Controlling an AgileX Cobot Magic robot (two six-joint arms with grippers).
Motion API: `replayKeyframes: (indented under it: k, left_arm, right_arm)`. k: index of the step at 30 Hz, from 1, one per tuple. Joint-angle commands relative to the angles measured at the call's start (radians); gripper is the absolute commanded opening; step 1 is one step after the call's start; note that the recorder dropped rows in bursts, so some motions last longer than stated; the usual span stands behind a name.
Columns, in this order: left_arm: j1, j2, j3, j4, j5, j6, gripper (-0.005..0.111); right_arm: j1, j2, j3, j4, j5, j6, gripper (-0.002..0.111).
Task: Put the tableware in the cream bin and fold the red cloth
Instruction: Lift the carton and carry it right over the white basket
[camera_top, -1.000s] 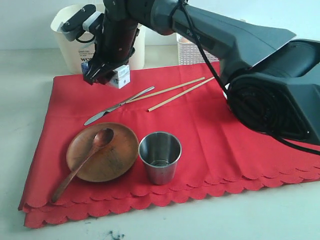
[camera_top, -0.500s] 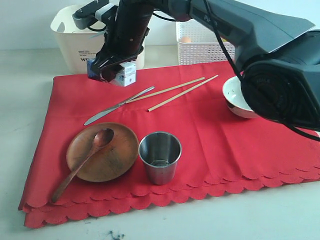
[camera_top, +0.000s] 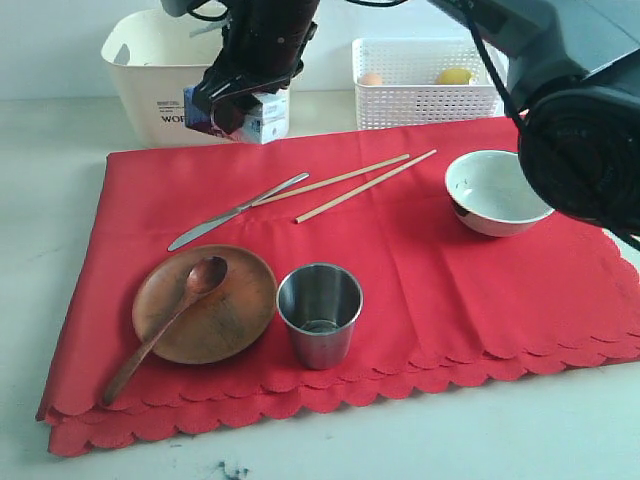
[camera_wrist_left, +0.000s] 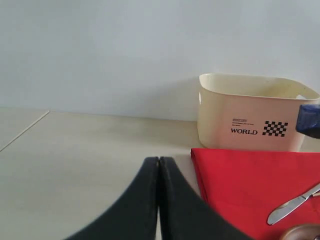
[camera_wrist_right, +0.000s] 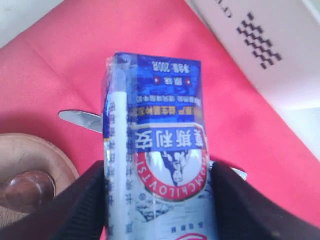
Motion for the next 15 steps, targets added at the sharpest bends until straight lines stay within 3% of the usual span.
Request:
replayKeyframes:
  k: [1,5,9,12,15]
  left_arm:
    - [-0.007,-0.007,0.002,0.0,-0.003,0.001,0.002]
    - [-0.007,-0.007,0.002,0.0,-0.003,0.001,0.002]
    - [-0.007,-0.007,0.002,0.0,-0.003,0.005,0.002]
    - [-0.007,-0.007,0.002,0.0,-0.003,0.005,0.002]
    - [-0.007,-0.007,0.002,0.0,-0.003,0.005,0.002]
  right_arm:
    - [-0.032,-0.051,0.013,0.004,-0.01,0.01,0.0]
    - [-0.056,-0.111,0.131,0.003,-0.01,0.01,0.0]
    - [-0.135,-0.268,0.442,0.001,-0.209,-0.001,0.0]
    - [-0.261,-0.392,0.709,0.001,-0.453,-0.025,0.0]
    - [-0.391,-0.41,0.79,0.01,-0.574,-0.025,0.0]
